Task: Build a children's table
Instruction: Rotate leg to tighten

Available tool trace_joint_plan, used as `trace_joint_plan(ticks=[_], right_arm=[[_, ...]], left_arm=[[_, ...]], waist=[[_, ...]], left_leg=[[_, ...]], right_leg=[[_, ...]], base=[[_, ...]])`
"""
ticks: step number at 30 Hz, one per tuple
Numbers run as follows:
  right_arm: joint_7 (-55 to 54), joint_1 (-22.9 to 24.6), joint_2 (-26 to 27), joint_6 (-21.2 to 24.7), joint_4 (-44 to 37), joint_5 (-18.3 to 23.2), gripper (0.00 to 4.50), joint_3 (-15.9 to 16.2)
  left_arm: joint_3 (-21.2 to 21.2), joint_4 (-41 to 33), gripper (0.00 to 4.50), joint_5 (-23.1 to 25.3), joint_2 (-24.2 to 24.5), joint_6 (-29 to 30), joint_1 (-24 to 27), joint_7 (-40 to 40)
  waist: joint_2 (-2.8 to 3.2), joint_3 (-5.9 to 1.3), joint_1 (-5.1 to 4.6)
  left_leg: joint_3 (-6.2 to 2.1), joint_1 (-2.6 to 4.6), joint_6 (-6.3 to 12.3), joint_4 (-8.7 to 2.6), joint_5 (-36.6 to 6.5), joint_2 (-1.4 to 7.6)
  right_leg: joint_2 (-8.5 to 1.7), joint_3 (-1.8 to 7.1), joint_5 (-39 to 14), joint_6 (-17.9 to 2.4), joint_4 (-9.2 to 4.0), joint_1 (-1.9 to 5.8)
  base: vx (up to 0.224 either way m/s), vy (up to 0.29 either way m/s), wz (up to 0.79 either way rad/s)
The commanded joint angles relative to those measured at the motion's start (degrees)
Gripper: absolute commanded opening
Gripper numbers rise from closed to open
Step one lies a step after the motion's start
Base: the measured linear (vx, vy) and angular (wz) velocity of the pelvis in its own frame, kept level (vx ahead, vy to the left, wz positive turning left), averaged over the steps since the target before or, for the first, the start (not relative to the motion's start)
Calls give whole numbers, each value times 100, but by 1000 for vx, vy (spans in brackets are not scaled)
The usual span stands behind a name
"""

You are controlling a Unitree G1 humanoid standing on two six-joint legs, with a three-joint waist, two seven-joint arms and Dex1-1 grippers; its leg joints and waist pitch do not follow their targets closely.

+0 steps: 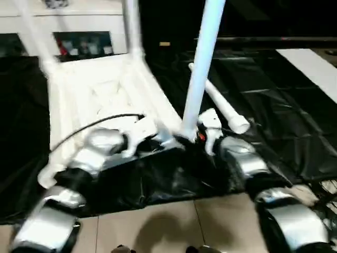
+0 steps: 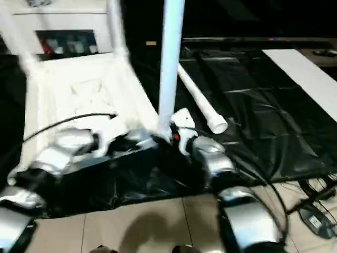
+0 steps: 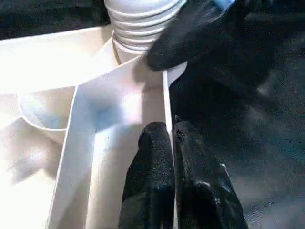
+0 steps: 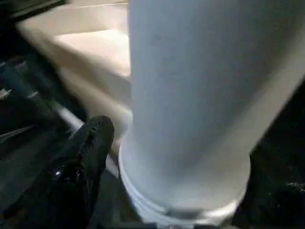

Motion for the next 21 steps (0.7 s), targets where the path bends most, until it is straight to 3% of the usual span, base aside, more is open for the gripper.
trace_joint_plan(ticks=[1,2,3,8,10,21], right_arm=[[453,37,16,-36,-175,2,383,194],[888,78,-85,2,-273,38,383,260],[1317,100,-177,39,-350,82,383,326],[1984,101,-291,127,-462,167,383,467],[2318,93,-323,209,-499,169,358,548],[2464,81,-290,400,-434,173,283,527]], left_arm=[[-182,-219,0,-45,-74,-178,-4,-255],[-194,-262,0,-115,1,-192,23,-470],[-212,-288,0,-178,77,-248,47,-671],[-253,-285,0,-264,182,-361,92,-1053],[-271,-300,0,-288,222,-410,116,-1240],[-257,-196,0,-253,288,-434,97,-1341]], waist=[[72,-473,17],[69,-464,45],[55,-461,72],[54,-449,146],[39,-451,151],[46,-455,179]], left_leg=[[11,60,337,-391,-1474,185],[18,83,292,-394,-1524,188],[16,73,276,-398,-1582,184],[7,89,208,-417,-1700,192],[0,76,181,-419,-1672,187],[-3,77,133,-421,-1599,187]], right_leg=[[-337,333,-1601,-1247,-353,355],[-336,339,-1661,-1252,-359,333],[-338,339,-1749,-1226,-358,357],[-352,350,-2023,-1148,-385,337],[-359,349,-2069,-1113,-383,351],[-366,352,-2121,-1082,-383,347]], base=[[0,0,0],[0,0,0],[0,0,0],[0,0,0],[0,0,0],[0,0,0]])
